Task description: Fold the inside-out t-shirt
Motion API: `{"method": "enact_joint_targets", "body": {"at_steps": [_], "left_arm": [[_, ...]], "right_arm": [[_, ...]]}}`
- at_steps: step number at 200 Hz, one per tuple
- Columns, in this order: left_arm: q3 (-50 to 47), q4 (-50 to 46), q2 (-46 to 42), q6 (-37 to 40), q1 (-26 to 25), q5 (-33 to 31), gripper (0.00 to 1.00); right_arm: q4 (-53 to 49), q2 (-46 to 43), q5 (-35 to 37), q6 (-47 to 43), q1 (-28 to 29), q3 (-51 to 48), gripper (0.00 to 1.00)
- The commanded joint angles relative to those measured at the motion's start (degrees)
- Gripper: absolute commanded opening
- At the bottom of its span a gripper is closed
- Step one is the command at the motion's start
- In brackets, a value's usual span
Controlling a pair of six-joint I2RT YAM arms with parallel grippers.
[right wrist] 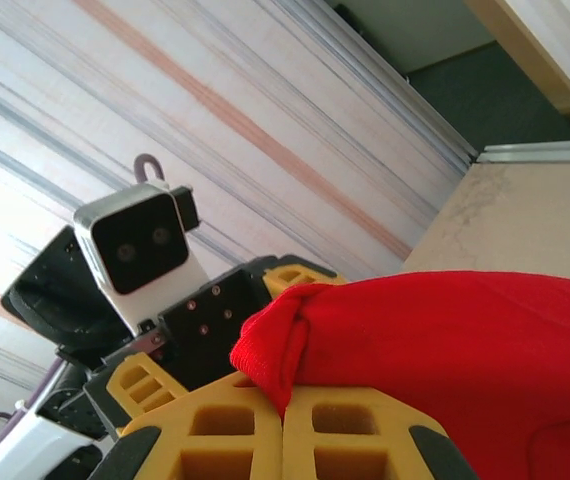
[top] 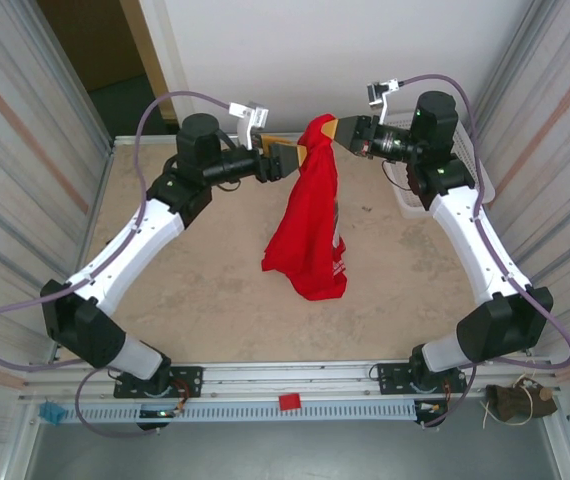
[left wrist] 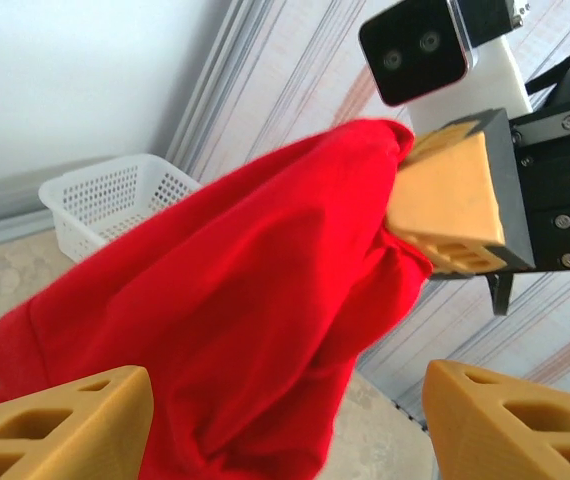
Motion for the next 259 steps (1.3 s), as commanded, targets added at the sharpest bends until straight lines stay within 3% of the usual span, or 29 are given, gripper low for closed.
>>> {"method": "enact_joint_targets", "body": {"at_steps": [1,53,78,100,120,152,168,179,220,259], "left_arm": [[1.37,-0.32,2.63,3.35,-0.12,-0.44,0.72],[-0.43,3.87,4.74,1.45,-1.34,-1.86,0.69],[1.60,4.92,6.68,0.37,-1.34,-1.42,0.61],[3.07,6.17,8.16,-0.74,-1.34,0.11,0.39],[3.23,7.15,8.40,-1.40,-1.25,2.54,0.00],[-1.51,13.19,5.07,-6.28,1.12,7.37,0.00],[-4.43,18.22,3.32,-11.01,2.45,9.09,0.00],[-5.52,20.29,2.74,-13.40,2.87,9.82,0.00],[-7.32,24.46,3.00,-19.55,3.45,10.11,0.00],[-8.00,28.04,3.54,-23.44,4.03,10.79,0.00]], "right_arm": [[2.04,-1.59,-2.05,0.64,0.02,-0.78,0.00],[1.35,-1.77,-2.95,0.40,0.42,-1.33,0.00],[0.69,-2.61,-3.04,-0.09,0.44,-2.39,0.00],[0.25,-3.34,-3.10,-0.80,0.48,-3.92,0.00],[-0.67,-3.50,-2.90,-1.82,-0.87,-5.25,0.00],[-1.76,-1.60,-0.93,-2.96,-6.74,-8.31,0.01],[-2.02,0.95,-0.73,-2.77,-8.83,-8.78,0.44],[-2.10,1.74,-0.97,-2.29,-9.37,-8.99,0.55],[-6.37,-5.00,2.94,-4.15,-6.59,-10.49,0.59],[-19.79,-11.06,20.50,-17.41,3.46,-10.15,0.62]]}}
